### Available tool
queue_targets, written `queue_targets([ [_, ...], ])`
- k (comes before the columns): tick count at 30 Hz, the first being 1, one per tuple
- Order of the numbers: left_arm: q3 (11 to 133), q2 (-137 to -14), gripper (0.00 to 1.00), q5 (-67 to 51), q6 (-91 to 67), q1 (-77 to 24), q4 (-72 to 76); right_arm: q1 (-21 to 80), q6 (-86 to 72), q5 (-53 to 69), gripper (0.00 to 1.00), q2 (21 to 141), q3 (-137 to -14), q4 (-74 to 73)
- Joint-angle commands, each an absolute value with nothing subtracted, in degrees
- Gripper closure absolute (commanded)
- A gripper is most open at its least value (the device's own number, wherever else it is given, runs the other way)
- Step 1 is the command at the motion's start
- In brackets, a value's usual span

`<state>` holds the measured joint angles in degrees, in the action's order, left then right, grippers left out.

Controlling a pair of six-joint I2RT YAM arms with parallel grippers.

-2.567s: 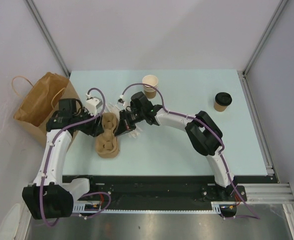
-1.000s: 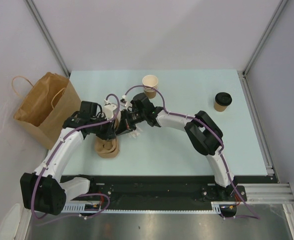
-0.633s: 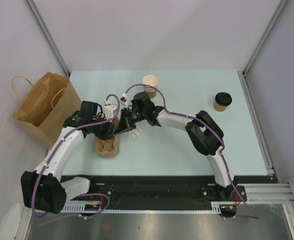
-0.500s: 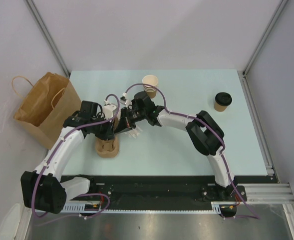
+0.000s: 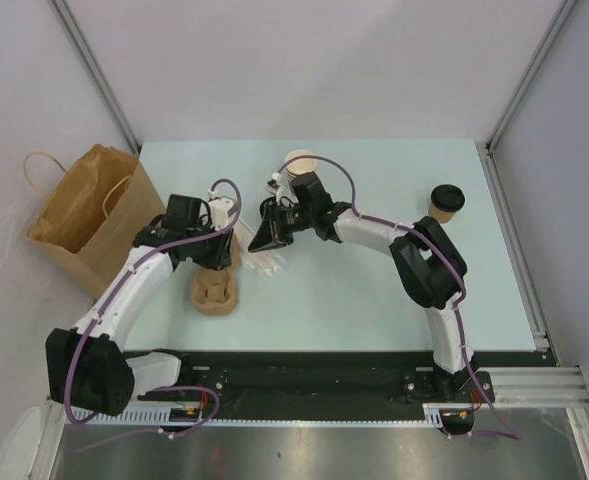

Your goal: Pack the takeout coffee

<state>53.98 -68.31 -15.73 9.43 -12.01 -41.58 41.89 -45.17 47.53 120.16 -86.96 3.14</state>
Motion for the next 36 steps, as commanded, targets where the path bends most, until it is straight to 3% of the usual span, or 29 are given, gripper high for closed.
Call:
queue_targets([
  [1,57.2,-70.4,0.66,-14.0,9.8,-12.7,-38.6,40.9,-42.2,45.6,0.82,116.5,-86.5,1.4],
  [20,57.6,-75.1,0.72,-14.2,11.0,-12.7,-36.7,41.0,-42.6,46.6,0.83,117.4,-86.4,2.6],
  [27,57.7,-74.1,0.99,-14.8,10.9,-12.7,-37.0,41.1,-42.8,46.8,0.83,117.8,-86.5,3.0],
  [36,57.9,-69.2,1.0,-14.9,10.9,-12.3,-38.8,41.7,-43.4,47.3,0.83,119.0,-87.2,4.5],
])
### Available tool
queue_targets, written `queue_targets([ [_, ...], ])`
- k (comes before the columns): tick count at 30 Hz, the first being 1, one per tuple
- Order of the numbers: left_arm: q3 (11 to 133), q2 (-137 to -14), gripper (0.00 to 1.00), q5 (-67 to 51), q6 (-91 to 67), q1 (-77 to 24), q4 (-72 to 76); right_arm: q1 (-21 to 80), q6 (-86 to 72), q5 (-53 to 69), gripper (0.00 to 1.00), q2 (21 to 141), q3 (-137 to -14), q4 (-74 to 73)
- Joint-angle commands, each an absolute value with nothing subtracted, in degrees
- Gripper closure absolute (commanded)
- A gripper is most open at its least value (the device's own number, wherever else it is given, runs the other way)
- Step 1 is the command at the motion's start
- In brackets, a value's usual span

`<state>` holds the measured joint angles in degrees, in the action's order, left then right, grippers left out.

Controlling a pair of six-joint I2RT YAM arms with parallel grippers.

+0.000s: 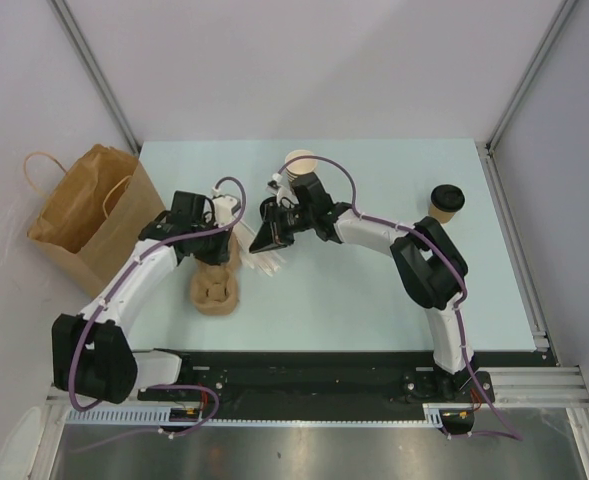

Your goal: Pack the takeout coffee

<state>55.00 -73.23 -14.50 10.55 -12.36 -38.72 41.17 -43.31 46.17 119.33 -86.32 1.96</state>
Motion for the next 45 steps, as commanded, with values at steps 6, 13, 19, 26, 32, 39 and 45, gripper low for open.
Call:
queue_targets([
  [6,58.4,-67.1,1.0,-14.6,11.4,-12.0,-39.8,42.1,-43.8,47.8,0.75,119.4,-88.2,4.9],
  [13,58.4,-65.6,1.0,-15.8,11.4,-11.1,-40.3,43.6,-43.9,48.7,0.66,121.7,-92.4,4.8],
  [19,59.6,-64.7,1.0,-15.9,12.0,-10.6,-41.4,43.9,-44.0,48.9,0.63,124.4,-95.2,4.4],
  [26,59.0,-64.6,1.0,-16.3,11.6,-10.7,-41.0,44.1,-43.3,48.5,0.6,126.6,-98.3,3.0],
  [32,58.4,-66.0,0.86,-15.9,11.7,-10.7,-40.1,43.3,-43.4,47.5,0.61,125.5,-95.5,2.9],
  [39,57.7,-69.7,0.66,-15.8,11.6,-11.9,-37.5,41.9,-43.2,46.3,0.62,123.7,-92.3,2.7],
  [45,57.7,-72.7,0.66,-15.5,12.3,-12.8,-37.1,41.8,-43.2,46.4,0.63,124.4,-92.3,2.7],
])
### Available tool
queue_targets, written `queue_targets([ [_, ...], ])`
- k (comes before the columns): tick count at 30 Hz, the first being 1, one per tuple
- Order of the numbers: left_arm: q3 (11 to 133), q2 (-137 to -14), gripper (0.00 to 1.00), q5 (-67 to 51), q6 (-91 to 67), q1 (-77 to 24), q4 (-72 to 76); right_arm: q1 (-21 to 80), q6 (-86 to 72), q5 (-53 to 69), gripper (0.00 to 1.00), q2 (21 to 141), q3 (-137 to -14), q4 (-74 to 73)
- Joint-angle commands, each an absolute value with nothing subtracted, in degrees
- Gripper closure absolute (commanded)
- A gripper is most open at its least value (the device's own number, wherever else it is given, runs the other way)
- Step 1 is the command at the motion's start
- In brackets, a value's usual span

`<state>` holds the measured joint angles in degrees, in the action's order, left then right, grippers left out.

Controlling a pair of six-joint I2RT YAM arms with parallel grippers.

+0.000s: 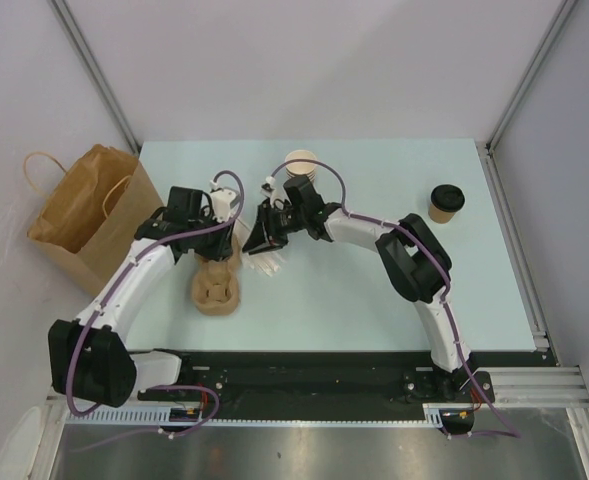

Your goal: Pack the takeout coffee

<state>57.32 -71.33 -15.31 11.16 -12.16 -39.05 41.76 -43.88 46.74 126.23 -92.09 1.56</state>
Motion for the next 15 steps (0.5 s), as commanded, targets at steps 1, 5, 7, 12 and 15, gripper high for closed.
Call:
queue_targets([
  [1,57.6,-73.0,0.66,-15.6,12.4,-12.9,-37.1,41.8,-43.3,46.6,0.63,124.5,-92.2,2.8],
  [5,57.1,-73.7,0.66,-15.6,12.7,-13.1,-36.9,41.7,-43.6,46.8,0.63,124.8,-92.4,3.1],
  [7,56.9,-73.9,0.67,-15.6,12.9,-13.2,-37.1,41.7,-43.9,46.8,0.63,125.0,-92.5,3.3],
  [12,56.0,-74.4,0.67,-15.6,13.4,-13.3,-36.9,41.7,-43.9,47.0,0.63,125.2,-92.5,3.3],
  [15,55.7,-74.6,0.67,-15.6,13.4,-13.3,-36.7,41.7,-43.9,47.2,0.63,125.2,-92.5,3.3],
])
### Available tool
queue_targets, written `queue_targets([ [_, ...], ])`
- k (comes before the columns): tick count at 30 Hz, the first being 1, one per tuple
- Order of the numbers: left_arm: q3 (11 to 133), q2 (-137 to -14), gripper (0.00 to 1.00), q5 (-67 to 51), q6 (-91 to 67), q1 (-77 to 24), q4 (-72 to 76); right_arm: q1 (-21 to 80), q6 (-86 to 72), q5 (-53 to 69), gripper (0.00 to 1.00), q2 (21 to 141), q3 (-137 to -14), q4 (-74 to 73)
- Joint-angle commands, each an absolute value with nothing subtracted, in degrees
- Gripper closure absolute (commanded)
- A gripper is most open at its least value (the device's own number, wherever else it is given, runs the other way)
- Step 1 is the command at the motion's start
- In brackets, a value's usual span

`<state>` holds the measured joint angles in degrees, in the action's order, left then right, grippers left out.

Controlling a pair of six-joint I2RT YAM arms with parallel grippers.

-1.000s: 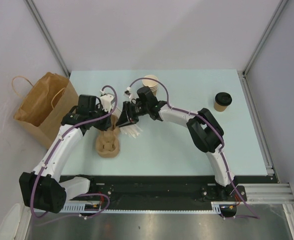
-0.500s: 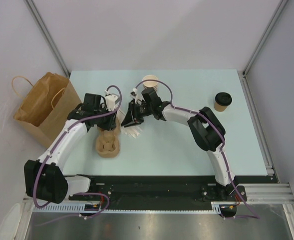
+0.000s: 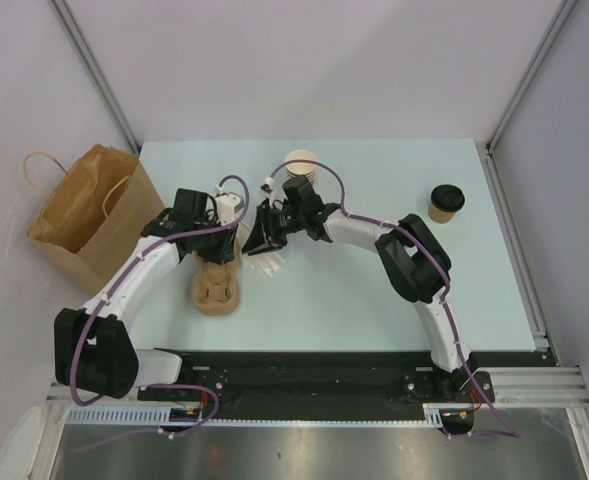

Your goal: Pack the takeout coffee

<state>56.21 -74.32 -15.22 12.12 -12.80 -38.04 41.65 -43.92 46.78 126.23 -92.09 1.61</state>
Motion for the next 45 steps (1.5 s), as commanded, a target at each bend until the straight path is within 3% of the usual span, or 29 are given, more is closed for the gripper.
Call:
queue_targets([
  [1,55.7,-74.8,0.67,-15.6,13.4,-13.3,-36.7,41.7,-43.9,47.2,0.63,125.2,-92.5,3.3],
  [18,55.7,-76.6,0.75,-15.7,13.6,-13.3,-35.7,41.6,-44.4,47.4,0.63,125.3,-92.5,3.7],
  [24,55.5,-76.6,0.71,-15.9,13.6,-13.3,-35.8,41.6,-44.5,47.5,0.63,125.7,-92.5,3.8],
  [36,56.2,-75.0,0.88,-17.0,12.7,-13.3,-35.9,42.1,-44.5,47.5,0.63,126.0,-92.7,4.0],
  [41,56.8,-73.2,0.99,-17.5,12.4,-13.2,-36.8,42.7,-44.6,47.5,0.64,127.0,-93.8,4.0],
  [45,57.1,-72.4,1.0,-17.7,12.3,-13.2,-37.5,43.1,-44.6,47.7,0.64,128.0,-95.1,3.8],
])
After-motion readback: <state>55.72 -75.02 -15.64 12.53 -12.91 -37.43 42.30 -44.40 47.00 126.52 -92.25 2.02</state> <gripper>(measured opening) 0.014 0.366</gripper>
